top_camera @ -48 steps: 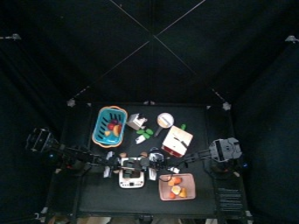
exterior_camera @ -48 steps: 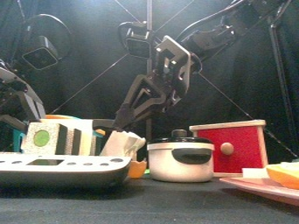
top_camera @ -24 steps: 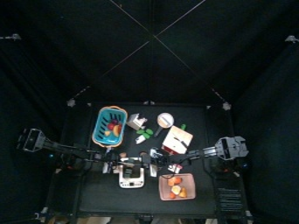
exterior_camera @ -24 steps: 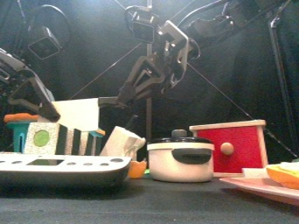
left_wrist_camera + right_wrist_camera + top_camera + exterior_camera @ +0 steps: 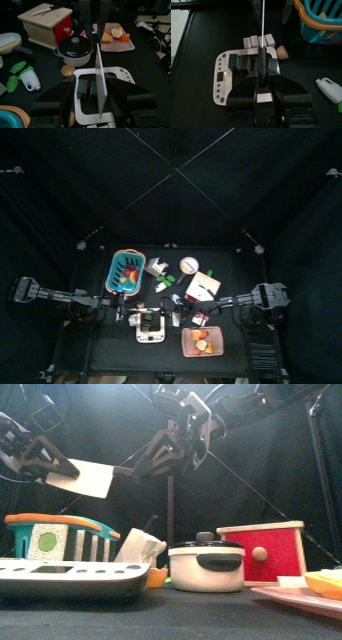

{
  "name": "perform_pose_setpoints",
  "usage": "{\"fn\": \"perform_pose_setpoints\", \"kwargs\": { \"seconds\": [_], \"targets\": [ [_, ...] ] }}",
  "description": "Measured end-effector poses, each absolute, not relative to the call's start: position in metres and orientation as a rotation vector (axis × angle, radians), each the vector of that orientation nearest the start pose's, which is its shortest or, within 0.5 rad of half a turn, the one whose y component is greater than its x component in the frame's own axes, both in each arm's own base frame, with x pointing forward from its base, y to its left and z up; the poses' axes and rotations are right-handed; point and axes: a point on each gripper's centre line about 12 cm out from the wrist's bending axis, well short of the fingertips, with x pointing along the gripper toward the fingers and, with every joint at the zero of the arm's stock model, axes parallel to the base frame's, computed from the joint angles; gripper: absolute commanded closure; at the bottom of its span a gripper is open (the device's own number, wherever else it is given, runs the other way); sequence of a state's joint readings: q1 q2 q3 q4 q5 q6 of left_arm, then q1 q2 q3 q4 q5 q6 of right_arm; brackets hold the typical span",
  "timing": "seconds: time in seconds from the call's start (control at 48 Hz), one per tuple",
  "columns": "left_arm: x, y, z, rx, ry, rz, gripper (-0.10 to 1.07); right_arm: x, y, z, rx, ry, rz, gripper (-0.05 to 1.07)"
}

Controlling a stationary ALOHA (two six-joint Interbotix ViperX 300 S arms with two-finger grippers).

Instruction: Cut sushi roll

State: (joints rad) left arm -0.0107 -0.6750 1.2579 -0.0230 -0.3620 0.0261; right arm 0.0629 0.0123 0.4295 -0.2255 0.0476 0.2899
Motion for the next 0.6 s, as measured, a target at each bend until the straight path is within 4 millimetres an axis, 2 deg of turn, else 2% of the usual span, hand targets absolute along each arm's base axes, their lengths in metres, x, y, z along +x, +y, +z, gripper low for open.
{"fn": "perform_pose_setpoints", "kwargs": {
  "seconds": [0.167, 0.375, 0.604],
  "targets": [
    [0.225, 0.001, 0.215, 0.009, 0.167, 0.010, -0.06, 0.431, 0.021, 0.251, 0.096, 0.503, 0.008, 0.52],
    [0.218, 0.015, 0.231, 0.005, 0.091, 0.073, -0.06, 0.418, 0.011, 0.266, 0.163, 0.535, -0.037, 0.52],
    [0.207, 0.027, 0.244, 0.010, 0.022, 0.134, -0.06, 0.401, -0.011, 0.280, 0.232, 0.574, -0.106, 0.52]
  ]
}}
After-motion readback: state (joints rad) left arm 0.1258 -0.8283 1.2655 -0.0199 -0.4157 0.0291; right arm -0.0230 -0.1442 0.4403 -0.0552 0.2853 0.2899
